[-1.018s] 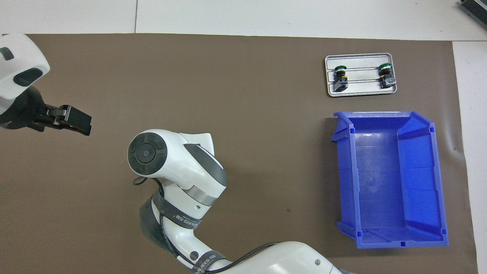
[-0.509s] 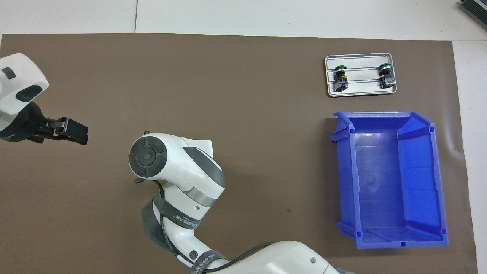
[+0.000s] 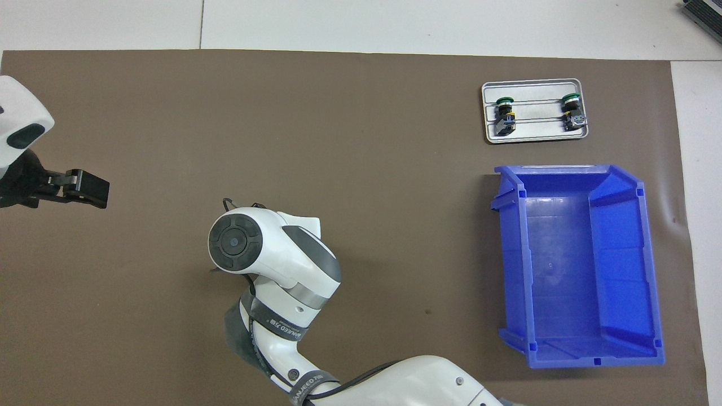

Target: Place and press button with both arms

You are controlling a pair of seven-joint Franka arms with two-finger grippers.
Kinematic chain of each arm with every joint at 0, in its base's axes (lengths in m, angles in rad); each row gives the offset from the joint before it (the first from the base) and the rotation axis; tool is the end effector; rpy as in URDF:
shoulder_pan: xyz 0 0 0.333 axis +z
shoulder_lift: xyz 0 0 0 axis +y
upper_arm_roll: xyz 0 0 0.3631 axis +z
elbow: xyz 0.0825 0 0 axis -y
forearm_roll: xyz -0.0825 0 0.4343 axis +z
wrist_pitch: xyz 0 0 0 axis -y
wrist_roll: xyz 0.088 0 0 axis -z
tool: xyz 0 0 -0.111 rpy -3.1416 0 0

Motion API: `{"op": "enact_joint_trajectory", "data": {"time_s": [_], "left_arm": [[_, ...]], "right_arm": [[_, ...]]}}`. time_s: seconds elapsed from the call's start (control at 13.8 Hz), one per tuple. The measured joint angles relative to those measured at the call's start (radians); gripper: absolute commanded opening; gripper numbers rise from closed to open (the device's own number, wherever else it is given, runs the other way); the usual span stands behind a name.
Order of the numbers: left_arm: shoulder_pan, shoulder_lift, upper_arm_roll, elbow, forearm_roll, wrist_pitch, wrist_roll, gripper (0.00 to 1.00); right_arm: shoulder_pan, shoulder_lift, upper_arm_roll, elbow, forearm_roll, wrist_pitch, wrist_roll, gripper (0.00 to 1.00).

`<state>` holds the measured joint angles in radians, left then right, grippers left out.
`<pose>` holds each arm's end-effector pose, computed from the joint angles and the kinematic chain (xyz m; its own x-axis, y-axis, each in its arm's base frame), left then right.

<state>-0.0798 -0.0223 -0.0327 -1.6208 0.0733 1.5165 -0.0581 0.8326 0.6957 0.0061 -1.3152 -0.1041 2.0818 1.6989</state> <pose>0.5866 -0.0580 0.6508 0.9957 -0.0502 -0.0773 -0.0562 -0.9953 -0.0785 0.5531 0.6053 0.3442 0.6820 -0.7269 0.0806 -0.7225 -0.6867 -0.0796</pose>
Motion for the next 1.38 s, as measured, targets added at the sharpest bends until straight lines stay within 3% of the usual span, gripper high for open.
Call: {"op": "enact_joint_trajectory", "data": {"time_s": [0.58, 0.73, 1.16, 1.31, 1.38], "left_arm": [[0.03, -0.004, -0.002, -0.003, -0.014, 0.017, 0.0, 1.0], [0.035, -0.004, -0.002, -0.004, -0.017, 0.021, 0.0, 1.0], [0.036, -0.005, -0.002, -0.005, -0.017, 0.021, 0.0, 1.0], [0.036, -0.005, 0.002, -0.006, -0.017, 0.021, 0.0, 1.0], [0.037, -0.005, 0.004, -0.007, -0.017, 0.021, 0.0, 1.0]], "right_arm": [[0.003, -0.012, 0.016, -0.013, 0.002, 0.0, 0.041, 0.78], [0.004, -0.014, 0.018, -0.017, 0.002, 0.0, 0.043, 0.71], [0.003, -0.017, 0.017, -0.019, 0.001, -0.001, 0.044, 0.65], [0.003, -0.018, 0.017, -0.019, 0.001, -0.001, 0.044, 0.55], [0.003, -0.019, 0.017, -0.019, 0.001, -0.001, 0.044, 0.45]]}}
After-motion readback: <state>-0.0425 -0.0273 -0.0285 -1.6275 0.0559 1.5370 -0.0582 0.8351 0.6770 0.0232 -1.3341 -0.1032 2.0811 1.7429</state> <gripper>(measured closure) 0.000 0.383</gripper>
